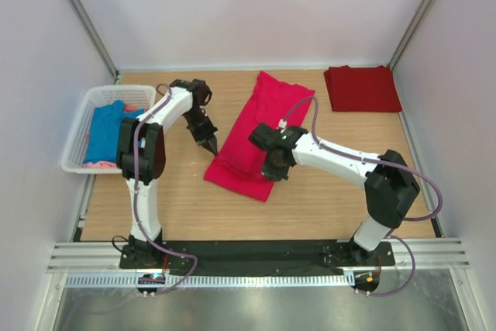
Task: Fold and stack the t-shirts
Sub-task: Fold the tshirt
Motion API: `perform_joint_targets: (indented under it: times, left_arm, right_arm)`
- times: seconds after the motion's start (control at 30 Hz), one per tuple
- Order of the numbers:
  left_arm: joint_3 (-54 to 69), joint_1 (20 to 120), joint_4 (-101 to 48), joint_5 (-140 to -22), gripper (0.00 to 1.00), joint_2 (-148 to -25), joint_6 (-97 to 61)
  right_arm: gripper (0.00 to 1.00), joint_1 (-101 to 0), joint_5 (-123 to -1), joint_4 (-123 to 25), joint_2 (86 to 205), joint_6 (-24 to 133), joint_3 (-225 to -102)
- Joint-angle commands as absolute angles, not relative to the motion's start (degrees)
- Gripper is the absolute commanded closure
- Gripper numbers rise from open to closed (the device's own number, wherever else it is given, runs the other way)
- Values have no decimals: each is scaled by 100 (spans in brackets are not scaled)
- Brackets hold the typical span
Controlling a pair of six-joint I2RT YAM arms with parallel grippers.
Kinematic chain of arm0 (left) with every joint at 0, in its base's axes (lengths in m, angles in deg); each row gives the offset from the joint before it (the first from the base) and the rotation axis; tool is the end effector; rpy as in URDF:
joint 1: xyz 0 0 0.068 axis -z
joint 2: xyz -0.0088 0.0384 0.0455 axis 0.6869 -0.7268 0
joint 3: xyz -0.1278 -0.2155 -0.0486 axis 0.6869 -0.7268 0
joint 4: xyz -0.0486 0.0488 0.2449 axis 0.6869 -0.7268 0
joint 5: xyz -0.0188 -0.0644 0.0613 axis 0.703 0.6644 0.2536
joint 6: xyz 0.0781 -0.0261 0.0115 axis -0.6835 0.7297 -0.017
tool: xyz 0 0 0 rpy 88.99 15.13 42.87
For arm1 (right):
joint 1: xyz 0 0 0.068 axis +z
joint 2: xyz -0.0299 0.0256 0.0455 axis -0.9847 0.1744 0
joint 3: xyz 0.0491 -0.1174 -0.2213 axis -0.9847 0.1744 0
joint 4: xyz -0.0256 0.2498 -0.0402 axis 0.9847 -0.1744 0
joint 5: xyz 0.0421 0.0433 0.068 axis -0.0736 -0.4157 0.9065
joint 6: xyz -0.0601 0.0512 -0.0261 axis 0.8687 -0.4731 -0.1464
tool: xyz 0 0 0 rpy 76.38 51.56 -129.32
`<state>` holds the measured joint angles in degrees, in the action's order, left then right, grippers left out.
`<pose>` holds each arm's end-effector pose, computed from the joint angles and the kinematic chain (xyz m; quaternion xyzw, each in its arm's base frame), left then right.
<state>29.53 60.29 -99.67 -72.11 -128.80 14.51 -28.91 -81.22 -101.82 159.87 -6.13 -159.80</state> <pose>0.3425 -0.1261 0.1509 0.2396 -0.9590 0.1076 0.1063 0.2116 0.2387 0.1762 0.1517 0.9768 0.0463 0.1436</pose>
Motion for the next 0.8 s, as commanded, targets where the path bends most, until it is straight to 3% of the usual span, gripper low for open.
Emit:
perform_joint_targets:
  times: [0.0,0.37,0.77]
  left_arm:
    - [3797,6096,-10052,-6676,100,-13381,1842]
    - [7179,6070,-10325,-6148,100,-15394,2246]
    - [6762,5876,-7927,-5349,100,-15493,3327]
  right_arm:
    - [99,-3284,-7816,-10302,15805,244,-16367]
    - [99,-4541,-7867,-10494,16894,1254,-17352]
    - [99,-5289,-7938,-10662,17643,1563,-18170]
